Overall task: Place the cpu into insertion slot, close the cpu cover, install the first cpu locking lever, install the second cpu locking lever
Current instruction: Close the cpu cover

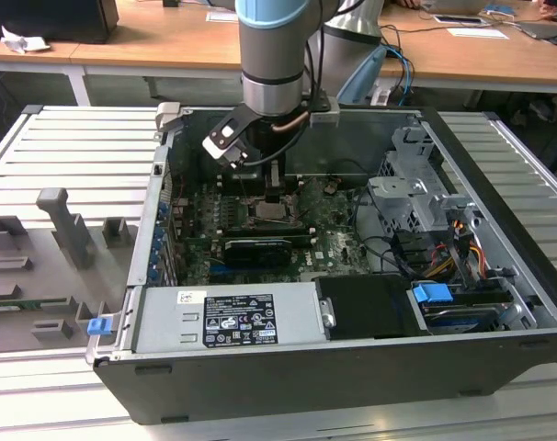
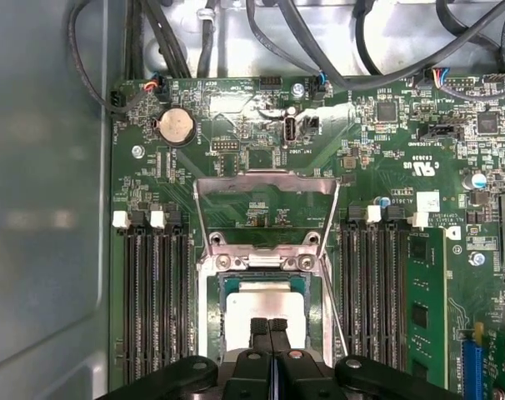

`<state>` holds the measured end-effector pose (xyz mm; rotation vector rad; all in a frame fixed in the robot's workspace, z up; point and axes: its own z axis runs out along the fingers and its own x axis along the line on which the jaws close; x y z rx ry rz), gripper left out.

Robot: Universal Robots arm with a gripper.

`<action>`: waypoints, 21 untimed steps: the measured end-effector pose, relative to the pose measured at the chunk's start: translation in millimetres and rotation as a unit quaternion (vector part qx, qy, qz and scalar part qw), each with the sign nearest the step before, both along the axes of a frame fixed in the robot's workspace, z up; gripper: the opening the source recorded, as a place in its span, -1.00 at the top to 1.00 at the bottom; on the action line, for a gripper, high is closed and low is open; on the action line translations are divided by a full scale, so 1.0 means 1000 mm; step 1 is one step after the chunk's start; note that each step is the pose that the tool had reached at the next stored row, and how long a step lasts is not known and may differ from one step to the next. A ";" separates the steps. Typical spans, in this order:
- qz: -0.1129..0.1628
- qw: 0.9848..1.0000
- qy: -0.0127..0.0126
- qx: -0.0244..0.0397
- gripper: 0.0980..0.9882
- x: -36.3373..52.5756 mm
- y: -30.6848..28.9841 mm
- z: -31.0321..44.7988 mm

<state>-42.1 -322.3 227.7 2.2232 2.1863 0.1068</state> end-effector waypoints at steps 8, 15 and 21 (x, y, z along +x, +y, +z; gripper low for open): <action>0.000 1.000 0.001 0.000 0.98 0.0000 0.0001 0.0146; 0.000 1.000 0.002 0.000 0.98 0.0098 0.0002 0.0198; 0.000 1.000 0.002 0.000 0.98 0.0104 0.0001 0.0337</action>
